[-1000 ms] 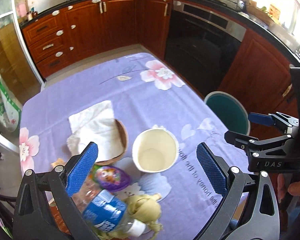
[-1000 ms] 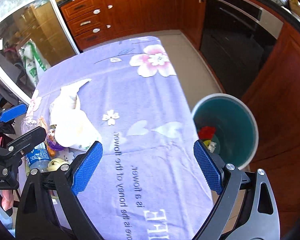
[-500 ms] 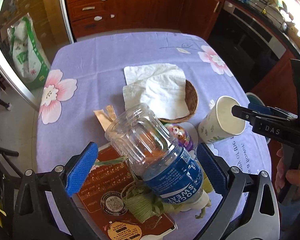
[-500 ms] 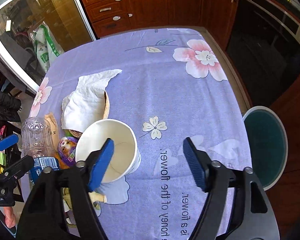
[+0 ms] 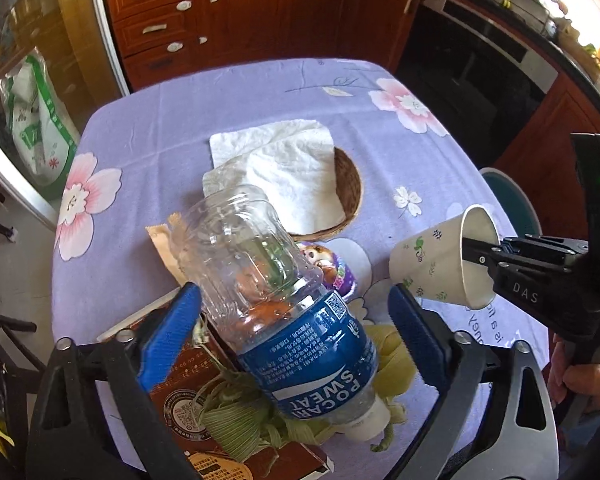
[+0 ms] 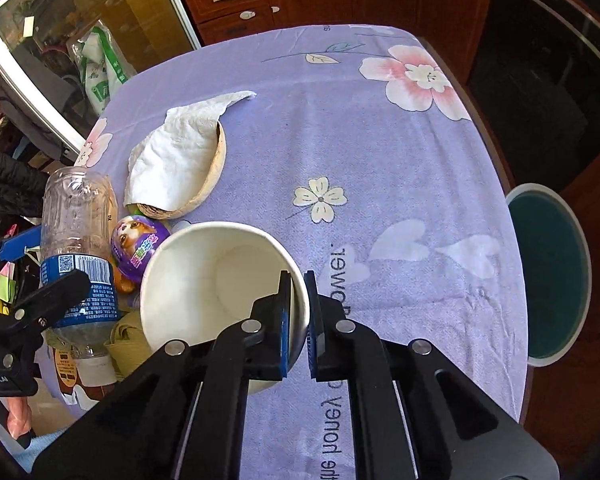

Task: Collect trash
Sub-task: 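Grasp the plastic water bottle with the left tool while the right tool holds the cup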

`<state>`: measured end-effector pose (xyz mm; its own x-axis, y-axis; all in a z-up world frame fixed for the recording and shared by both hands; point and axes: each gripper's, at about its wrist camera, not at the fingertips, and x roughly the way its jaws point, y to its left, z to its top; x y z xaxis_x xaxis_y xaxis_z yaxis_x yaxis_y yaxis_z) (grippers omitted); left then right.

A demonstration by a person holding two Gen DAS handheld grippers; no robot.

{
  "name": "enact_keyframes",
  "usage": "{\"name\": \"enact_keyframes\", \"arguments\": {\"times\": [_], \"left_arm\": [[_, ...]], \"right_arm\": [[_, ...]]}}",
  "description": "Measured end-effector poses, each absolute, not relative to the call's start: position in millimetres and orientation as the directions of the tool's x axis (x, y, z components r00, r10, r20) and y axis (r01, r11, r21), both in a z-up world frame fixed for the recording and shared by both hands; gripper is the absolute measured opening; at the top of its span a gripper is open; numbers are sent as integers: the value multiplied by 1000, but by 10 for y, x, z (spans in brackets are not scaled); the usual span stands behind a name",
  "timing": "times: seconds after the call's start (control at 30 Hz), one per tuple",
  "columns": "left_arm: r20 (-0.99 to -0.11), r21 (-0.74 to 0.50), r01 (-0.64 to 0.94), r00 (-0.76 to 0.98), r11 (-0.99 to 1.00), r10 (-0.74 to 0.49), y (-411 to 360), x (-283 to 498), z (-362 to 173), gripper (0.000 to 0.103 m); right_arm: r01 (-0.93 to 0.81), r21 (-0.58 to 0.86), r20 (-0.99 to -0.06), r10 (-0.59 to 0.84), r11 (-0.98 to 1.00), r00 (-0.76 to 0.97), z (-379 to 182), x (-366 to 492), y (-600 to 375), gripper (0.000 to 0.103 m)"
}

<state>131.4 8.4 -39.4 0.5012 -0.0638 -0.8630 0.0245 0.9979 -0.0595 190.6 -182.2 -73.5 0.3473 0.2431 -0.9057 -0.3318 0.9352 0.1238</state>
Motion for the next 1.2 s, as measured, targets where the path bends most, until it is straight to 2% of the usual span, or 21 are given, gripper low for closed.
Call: {"name": "enact_keyframes", "arguments": {"times": [0.13, 0.17, 0.23, 0.3, 0.57, 0.63, 0.73, 0.93, 1.2], "left_arm": [[-851, -50, 99, 516, 994, -94, -90, 1303, -333, 62], [-852, -58, 117, 512, 991, -110, -119, 1298, -330, 61], [-861, -65, 139, 492, 988, -126, -160, 1288, -357, 61], [-875, -25, 127, 478, 992, -83, -172, 1279, -426, 61], [-913, -30, 86, 402, 996, -63, -53, 1189, -609, 76], [-916, -15, 88, 398, 996, -49, -76, 1174, -621, 76], [-901, 23, 103, 433, 994, -24, -149, 1121, -570, 66], [-868, 72, 127, 497, 989, 0, -264, 1029, -374, 66], [-831, 77, 122, 556, 989, -4, -312, 952, -48, 66]], "right_arm": [[-303, 136, -904, 244, 943, 352, -750, 1861, -1993, 7], [-296, 141, -903, 245, 945, 352, -758, 1852, -2030, 7], [-286, 152, -903, 250, 946, 350, -775, 1832, -2091, 8], [-279, 162, -901, 257, 946, 349, -783, 1809, -2129, 8], [-278, 185, -898, 277, 943, 341, -808, 1762, -2173, 9], [-274, 192, -896, 282, 943, 344, -810, 1754, -2188, 8], [-280, 192, -885, 289, 941, 366, -756, 1707, -2190, 4], [-280, 186, -867, 291, 942, 405, -584, 1620, -2264, 3], [-267, 195, -835, 302, 944, 460, -351, 1552, -2412, 3]]}}
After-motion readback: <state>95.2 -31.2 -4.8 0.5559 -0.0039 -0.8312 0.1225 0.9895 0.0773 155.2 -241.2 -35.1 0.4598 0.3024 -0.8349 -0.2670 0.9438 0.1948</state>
